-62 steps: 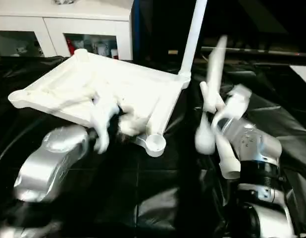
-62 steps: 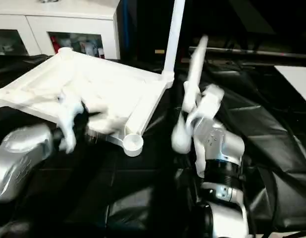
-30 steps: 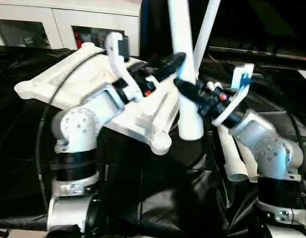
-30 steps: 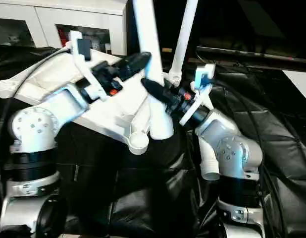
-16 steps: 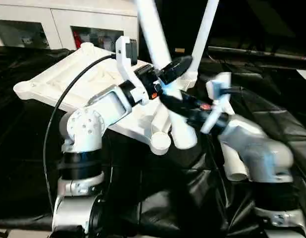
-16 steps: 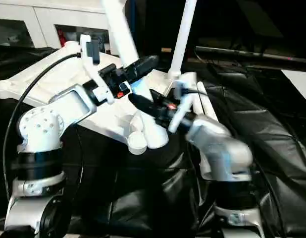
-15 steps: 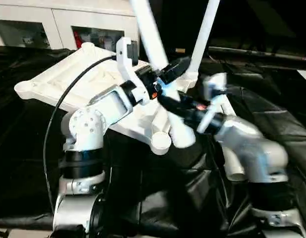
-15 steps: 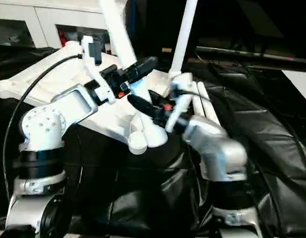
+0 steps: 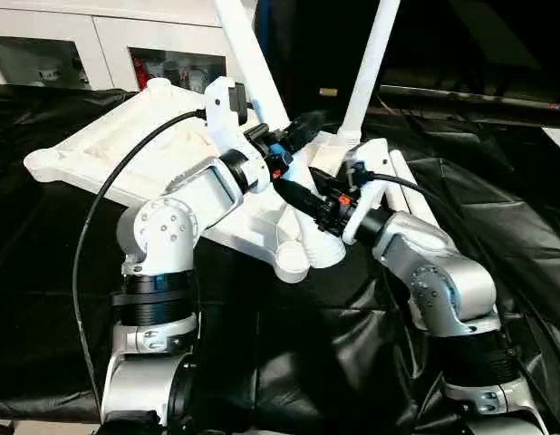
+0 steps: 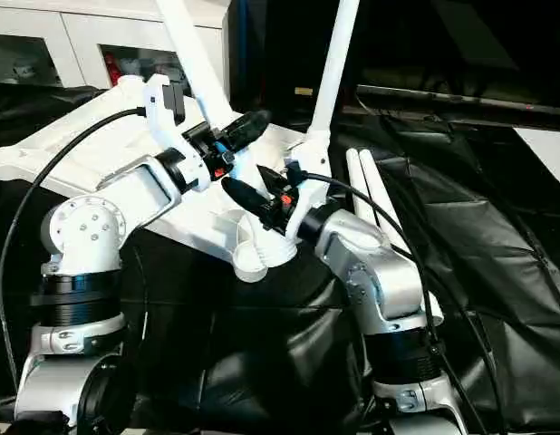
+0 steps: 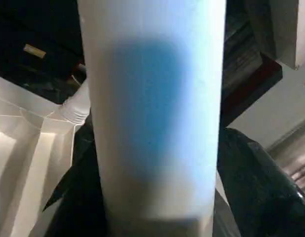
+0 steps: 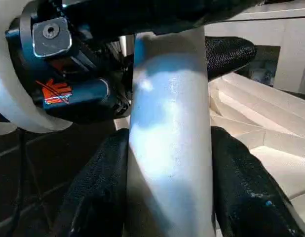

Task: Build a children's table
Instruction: Pick table leg

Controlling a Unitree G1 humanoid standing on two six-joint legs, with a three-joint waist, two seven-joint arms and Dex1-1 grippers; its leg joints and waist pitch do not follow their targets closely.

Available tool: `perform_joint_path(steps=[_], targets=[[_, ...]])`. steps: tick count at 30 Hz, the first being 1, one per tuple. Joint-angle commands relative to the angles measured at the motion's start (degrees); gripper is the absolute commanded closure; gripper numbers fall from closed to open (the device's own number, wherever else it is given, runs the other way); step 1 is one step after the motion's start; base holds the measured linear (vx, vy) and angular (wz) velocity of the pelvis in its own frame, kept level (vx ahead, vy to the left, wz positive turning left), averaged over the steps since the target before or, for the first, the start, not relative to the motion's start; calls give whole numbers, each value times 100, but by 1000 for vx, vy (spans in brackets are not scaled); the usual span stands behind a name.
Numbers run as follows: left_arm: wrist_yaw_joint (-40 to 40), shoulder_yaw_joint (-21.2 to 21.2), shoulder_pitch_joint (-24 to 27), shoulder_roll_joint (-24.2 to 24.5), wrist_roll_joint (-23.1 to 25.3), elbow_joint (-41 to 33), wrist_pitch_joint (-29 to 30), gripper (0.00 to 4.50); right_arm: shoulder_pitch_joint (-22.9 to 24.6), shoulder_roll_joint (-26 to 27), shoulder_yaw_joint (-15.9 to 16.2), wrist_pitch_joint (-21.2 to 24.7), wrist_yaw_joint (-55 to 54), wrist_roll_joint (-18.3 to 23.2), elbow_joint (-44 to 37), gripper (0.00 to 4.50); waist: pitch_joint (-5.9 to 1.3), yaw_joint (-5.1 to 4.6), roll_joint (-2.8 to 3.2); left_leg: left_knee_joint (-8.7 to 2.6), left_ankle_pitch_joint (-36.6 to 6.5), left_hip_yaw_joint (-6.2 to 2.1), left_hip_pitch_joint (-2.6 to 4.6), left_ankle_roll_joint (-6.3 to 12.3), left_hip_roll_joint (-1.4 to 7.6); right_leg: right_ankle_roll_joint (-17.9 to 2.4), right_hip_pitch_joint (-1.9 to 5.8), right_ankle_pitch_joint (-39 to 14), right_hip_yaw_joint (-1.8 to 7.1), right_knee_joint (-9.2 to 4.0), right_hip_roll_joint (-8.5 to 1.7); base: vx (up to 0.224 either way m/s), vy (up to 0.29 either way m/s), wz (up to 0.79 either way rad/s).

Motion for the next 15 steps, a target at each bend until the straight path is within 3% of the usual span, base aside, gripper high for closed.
perform_joint_path(steps=[1, 13, 14, 15], targets=[[50, -49, -158, -24, 35, 6, -14, 171, -76, -30, -14, -59, -142, -130, 81, 265, -446, 3, -26, -342, -221, -110, 98, 111, 309, -1117, 330, 315, 285, -398, -478, 0, 0, 0], [50, -89, -128, 45, 70, -30, -17, 257, -139, -10, 41, -207, -267, -283, 219, 265, -443, 6, -33, -340, -234, -106, 100, 127, 306, -1117, 323, 245, 285, -400, -481, 0, 0, 0], [-20, -128, -127, 97, 99, -33, -21, 261, -164, 15, 3, -231, -279, -266, 262, 209, -443, 7, -33, -340, -233, -106, 102, 123, 308, -1115, 317, 245, 285, -400, -483, 0, 0, 0], [-25, -131, -127, 100, 101, -33, -22, 262, -166, 16, 0, -230, -277, -262, 264, 195, -446, 3, -30, -340, -236, -106, 103, 126, 306, -1118, 316, 253, 285, -395, -479, 0, 0, 0]])
